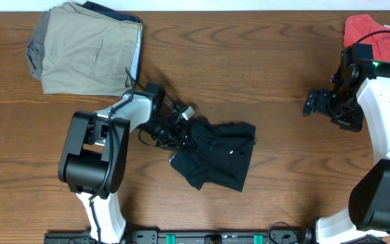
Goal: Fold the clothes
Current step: 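Grasp the folded black shirt bundle with the left gripper, then carry the black shirt onto the khaki pants stack and release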
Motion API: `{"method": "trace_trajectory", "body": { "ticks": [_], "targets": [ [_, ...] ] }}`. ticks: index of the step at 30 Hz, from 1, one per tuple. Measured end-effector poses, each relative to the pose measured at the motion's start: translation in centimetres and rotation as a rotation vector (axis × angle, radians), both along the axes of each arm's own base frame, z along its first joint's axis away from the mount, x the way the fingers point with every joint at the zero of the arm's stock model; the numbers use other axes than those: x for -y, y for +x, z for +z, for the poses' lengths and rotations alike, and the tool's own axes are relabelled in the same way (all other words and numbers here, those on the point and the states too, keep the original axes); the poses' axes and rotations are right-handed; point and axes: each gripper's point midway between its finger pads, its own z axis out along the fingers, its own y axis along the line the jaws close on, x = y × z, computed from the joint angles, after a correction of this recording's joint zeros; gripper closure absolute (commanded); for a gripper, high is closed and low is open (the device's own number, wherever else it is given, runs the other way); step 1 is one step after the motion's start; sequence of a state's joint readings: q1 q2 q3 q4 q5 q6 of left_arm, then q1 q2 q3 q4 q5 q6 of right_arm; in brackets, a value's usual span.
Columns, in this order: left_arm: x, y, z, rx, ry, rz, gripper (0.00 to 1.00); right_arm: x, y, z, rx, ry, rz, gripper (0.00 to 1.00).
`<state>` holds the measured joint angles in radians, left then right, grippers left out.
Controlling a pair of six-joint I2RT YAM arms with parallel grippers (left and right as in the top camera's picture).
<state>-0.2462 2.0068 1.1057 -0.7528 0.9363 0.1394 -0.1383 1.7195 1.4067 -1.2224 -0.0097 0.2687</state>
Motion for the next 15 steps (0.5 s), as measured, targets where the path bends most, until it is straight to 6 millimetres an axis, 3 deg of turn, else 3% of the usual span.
{"method": "trace_trajectory", "body": {
  "ticks": [5, 8, 11, 15],
  "targets": [
    [-0.8, 0.2, -0.3, -0.052, 0.105, 0.037, 0.94, 0.0, 0.0, 0.0, 0.000, 0.000, 0.000, 0.01],
    [-2.1, 1.4, 0.0, -0.019, 0.233, 0.030, 0.93, 0.0, 0.0, 0.0, 0.000, 0.000, 0.000, 0.01],
    [-3.7, 4.5, 0.8, 0.094, 0.371, 0.034, 0.94, 0.0, 0.0, 0.0, 0.000, 0.000, 0.000, 0.01],
    [-5.8, 10.4, 3.0, 0.318, 0.536, 0.072, 0.94, 0.0, 0.0, 0.0, 0.000, 0.000, 0.000, 0.01]
  ]
}}
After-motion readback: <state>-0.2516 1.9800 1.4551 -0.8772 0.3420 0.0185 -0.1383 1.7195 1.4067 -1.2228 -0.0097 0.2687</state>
